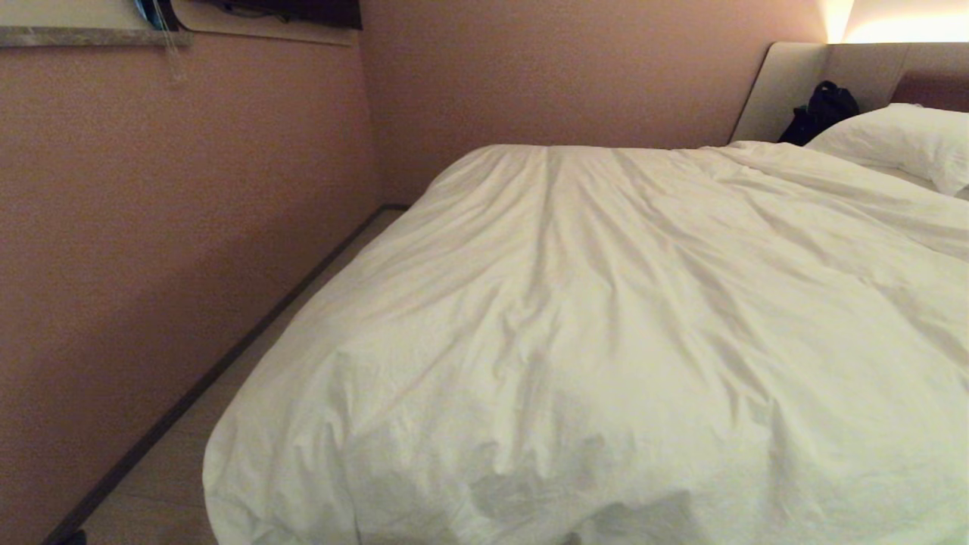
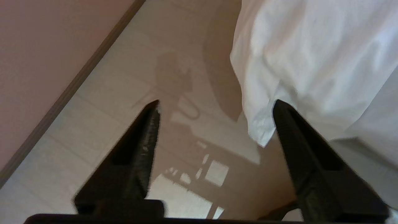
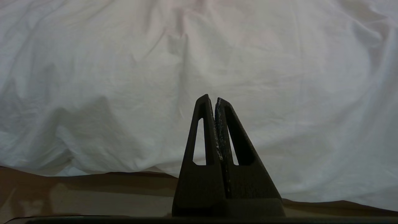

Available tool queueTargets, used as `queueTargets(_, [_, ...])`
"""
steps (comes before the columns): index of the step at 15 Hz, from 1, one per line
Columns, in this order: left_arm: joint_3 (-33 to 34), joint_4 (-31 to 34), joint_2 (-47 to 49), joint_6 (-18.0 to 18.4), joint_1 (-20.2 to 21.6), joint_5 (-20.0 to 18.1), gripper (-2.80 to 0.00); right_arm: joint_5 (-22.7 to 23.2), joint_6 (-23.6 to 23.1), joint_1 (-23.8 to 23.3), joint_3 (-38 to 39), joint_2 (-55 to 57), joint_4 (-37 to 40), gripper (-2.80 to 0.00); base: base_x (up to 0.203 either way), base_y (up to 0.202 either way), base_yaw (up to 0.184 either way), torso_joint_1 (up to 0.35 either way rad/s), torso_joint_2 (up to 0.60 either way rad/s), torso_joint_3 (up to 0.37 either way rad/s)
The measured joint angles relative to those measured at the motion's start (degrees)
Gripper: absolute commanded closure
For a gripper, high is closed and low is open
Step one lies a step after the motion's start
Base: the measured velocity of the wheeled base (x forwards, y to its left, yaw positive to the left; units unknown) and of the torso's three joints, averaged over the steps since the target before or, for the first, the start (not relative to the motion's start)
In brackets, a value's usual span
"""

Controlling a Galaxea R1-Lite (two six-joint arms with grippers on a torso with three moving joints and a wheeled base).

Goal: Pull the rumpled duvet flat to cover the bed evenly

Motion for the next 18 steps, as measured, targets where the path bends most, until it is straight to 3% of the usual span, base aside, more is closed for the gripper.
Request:
queueTargets(6, [-4.9, -2.9, -1.9, -6.9, 0.0, -2.7, -2.80, -0.1, 0.0, 0.0, 0.0, 0.0, 0.0, 0.00, 0.000, 0.000, 0.000, 0.000, 0.00, 0.000])
queueTargets(10, [-8.2, -4.2, -9.2, -8.1, -0.1, -4.7, -2.80, 0.0, 0.0, 0.0, 0.0, 0.0, 0.0, 0.00, 0.000, 0.000, 0.000, 0.000, 0.00, 0.000])
queueTargets(12, [-9.0, -3.5, -14.8, -9.2, -0.3, -8.7, -2.80, 0.0, 0.0, 0.0, 0.0, 0.0, 0.0, 0.00, 0.000, 0.000, 0.000, 0.000, 0.00, 0.000])
queueTargets(14, [-9.9, -1.3, -21.3, -11.5, -0.4, -15.3, -2.80, 0.0, 0.0, 0.0, 0.0, 0.0, 0.0, 0.00, 0.000, 0.000, 0.000, 0.000, 0.00, 0.000])
queueTargets(18, [-14.2, 1.2, -27.8, -23.7, -2.2, -26.9, -2.80, 0.0, 0.0, 0.0, 0.0, 0.0, 0.0, 0.00, 0.000, 0.000, 0.000, 0.000, 0.00, 0.000])
